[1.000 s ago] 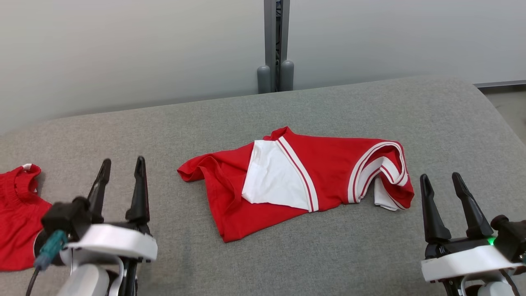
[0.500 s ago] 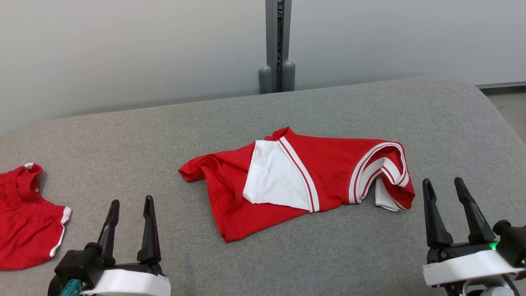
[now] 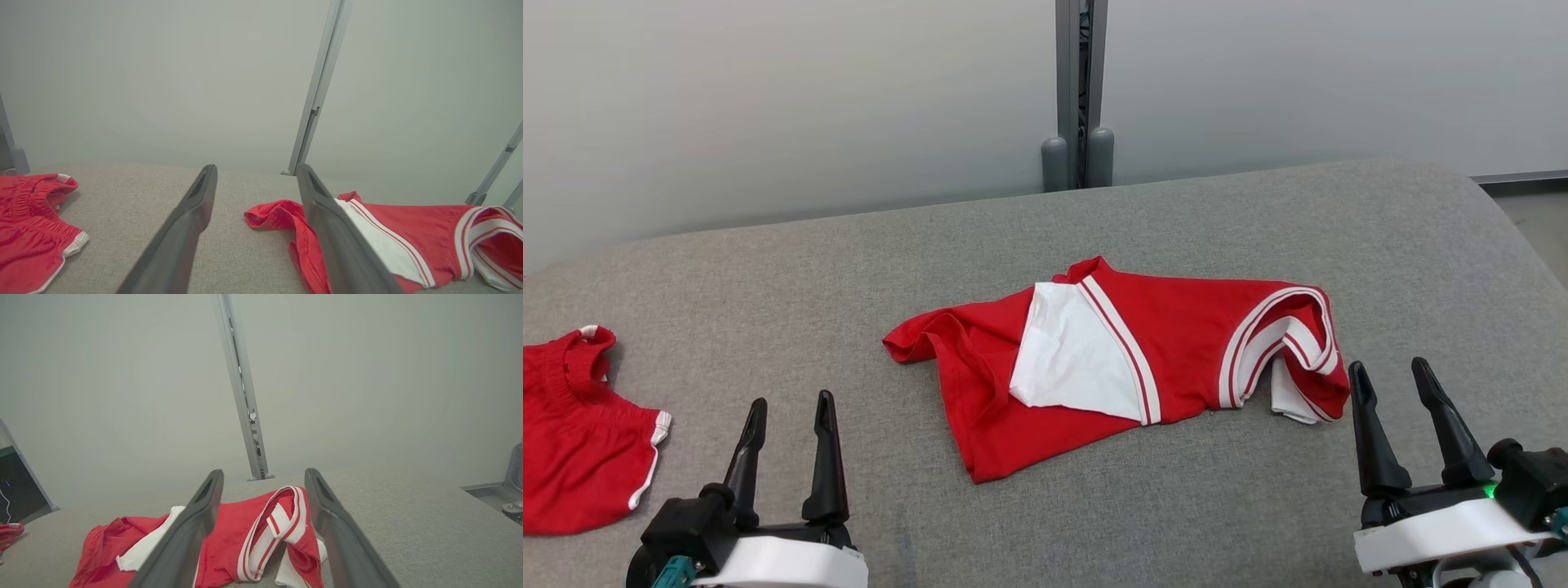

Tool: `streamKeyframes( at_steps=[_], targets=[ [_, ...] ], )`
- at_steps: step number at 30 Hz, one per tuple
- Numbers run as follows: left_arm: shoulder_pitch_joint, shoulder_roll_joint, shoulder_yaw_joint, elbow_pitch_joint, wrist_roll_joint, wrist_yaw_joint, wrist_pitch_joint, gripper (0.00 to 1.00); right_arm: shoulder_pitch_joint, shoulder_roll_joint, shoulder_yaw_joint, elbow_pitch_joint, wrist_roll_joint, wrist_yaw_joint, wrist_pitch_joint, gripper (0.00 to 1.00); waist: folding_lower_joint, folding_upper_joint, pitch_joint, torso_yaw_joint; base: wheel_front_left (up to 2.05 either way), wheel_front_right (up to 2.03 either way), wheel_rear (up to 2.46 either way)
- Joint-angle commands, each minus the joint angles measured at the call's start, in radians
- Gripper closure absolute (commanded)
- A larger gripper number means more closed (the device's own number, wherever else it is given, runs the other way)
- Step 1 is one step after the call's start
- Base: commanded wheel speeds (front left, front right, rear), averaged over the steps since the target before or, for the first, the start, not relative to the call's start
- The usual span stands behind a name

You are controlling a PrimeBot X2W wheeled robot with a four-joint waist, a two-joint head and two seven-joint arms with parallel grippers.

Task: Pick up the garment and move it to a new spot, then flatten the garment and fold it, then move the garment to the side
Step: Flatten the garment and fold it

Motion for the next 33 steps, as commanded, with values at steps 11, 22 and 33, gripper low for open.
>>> streamKeyframes(
  at_steps=[11, 22, 33],
  targets=[
    [-0.002, -0.025, 0.016, 0.025, 0.023, -0.030, 0.000, 0.00, -0.021, -0.018, 0.054, 0.043, 0.008, 0.002, -0.005, 0.00, 0.0000, -0.0001, -0.004, 0.036, 0.00, 0.00, 0.00],
    [-0.022, -0.036, 0.012, 0.041, 0.019, -0.044, 0.000, 0.00, -0.162, -0.066, 0.293, 0.264, -0.016, 0.002, 0.026, 0.00, 0.0000, -0.0001, 0.017, 0.127, 0.00, 0.00, 0.00],
    [-0.061, -0.043, 0.009, 0.072, 0.012, -0.062, 0.000, 0.00, -0.369, -0.087, 0.469, 0.546, -0.013, 0.002, 0.042, 0.00, 0.0000, -0.0001, 0.066, 0.251, 0.00, 0.00, 0.00]
  ],
)
